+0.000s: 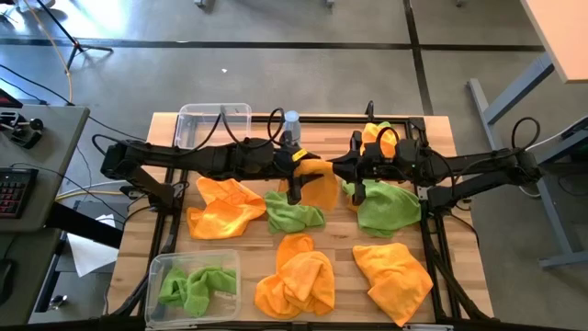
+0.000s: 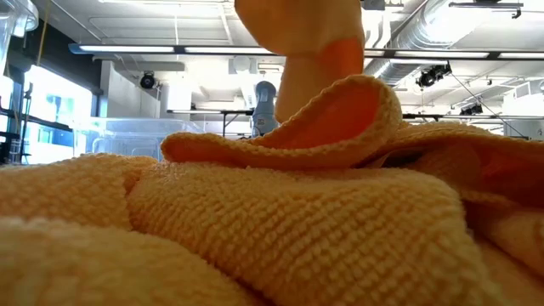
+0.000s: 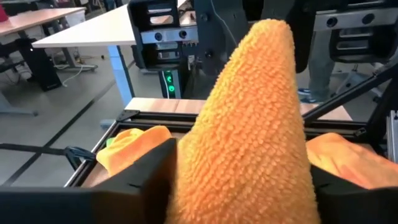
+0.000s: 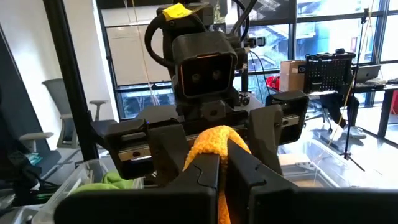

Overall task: Sort microfiber towel by color & place in baskets
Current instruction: Put the yellow microfiber towel into the top transparent bin

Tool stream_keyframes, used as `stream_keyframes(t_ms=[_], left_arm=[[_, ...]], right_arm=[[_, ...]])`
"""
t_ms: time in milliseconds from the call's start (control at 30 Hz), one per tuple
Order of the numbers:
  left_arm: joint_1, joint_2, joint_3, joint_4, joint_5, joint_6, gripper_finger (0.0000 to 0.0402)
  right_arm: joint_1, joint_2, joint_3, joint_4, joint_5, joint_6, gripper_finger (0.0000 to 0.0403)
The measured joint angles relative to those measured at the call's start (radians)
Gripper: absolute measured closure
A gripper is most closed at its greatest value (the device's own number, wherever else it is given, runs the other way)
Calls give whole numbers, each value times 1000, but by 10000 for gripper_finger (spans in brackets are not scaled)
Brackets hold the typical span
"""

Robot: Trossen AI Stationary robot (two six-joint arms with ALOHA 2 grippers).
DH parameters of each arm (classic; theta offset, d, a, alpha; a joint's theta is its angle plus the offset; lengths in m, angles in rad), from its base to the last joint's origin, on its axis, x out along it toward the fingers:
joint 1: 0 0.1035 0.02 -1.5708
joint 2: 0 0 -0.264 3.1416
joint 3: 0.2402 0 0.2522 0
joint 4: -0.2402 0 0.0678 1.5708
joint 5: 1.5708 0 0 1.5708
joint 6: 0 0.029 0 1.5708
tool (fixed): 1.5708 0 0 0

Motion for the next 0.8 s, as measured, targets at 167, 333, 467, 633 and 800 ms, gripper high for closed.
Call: stream_keyframes(t_ms=[167, 333, 467, 633, 800], left_arm=[[3, 0, 0, 0, -3, 34, 329], [3, 0, 0, -5, -10, 43, 388], [4, 0, -2, -40, -14, 39, 396], [2, -8, -2, -110, -67, 6, 399], [3, -44, -2, -148, -160, -2, 400]], right_arm=[[0, 0, 0, -10, 8, 0, 402], [0, -1, 0, -86, 80, 36, 391], [0, -16, 1, -209, 147, 63, 371], [0, -91, 1, -360, 154, 81, 329], [0, -205, 1, -578, 154, 124, 290]])
